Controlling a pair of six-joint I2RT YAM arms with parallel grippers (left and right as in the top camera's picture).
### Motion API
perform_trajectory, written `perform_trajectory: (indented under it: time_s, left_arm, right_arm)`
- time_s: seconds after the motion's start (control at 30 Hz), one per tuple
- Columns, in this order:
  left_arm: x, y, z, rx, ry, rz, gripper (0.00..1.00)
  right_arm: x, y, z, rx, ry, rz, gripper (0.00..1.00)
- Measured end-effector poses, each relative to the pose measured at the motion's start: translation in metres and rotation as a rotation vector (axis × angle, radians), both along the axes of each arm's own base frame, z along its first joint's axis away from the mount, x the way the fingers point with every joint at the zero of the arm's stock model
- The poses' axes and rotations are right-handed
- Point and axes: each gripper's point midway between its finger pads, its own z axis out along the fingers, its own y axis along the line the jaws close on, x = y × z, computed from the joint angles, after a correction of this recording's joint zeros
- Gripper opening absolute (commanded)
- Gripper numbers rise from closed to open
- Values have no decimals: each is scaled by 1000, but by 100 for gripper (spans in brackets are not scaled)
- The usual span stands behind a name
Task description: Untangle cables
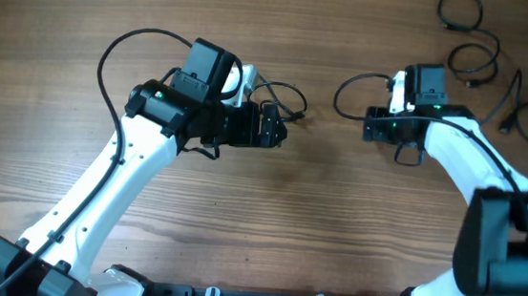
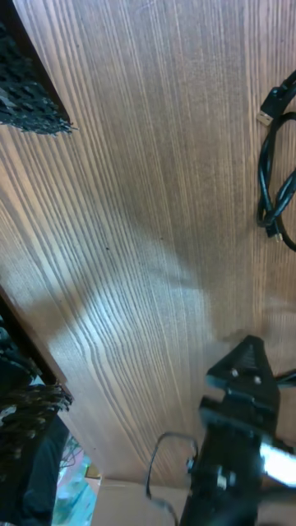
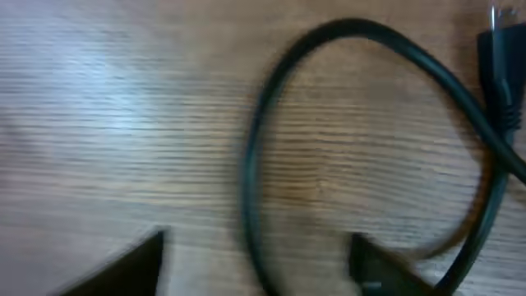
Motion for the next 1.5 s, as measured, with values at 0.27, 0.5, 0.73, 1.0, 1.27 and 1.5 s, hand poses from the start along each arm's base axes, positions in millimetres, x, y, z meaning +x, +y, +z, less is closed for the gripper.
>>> perform_trajectory:
  time_s: [0.27, 0.5, 0.73, 1.0, 1.27, 1.5]
  left_arm:
    - [0, 0, 0, 0, 0, 0, 100]
    - [0, 0, 0, 0, 0, 0, 100]
    - [0, 0, 0, 0, 0, 0, 100]
    - [0, 0, 0, 0, 0, 0, 100]
    - [0, 0, 0, 0, 0, 0, 100]
    - [0, 0, 0, -2, 5, 7, 100]
  right_arm:
    - [29, -2, 6, 16, -105, -78, 10]
    - [62, -1, 38, 42, -212, -132, 7]
    - [75, -22, 49, -26, -278, -264, 5]
    - [84, -33, 59, -62, -325, -316, 64]
    - [73, -35, 52, -50, -268, -301, 100]
    - [63, -126, 101, -59, -361, -505, 100]
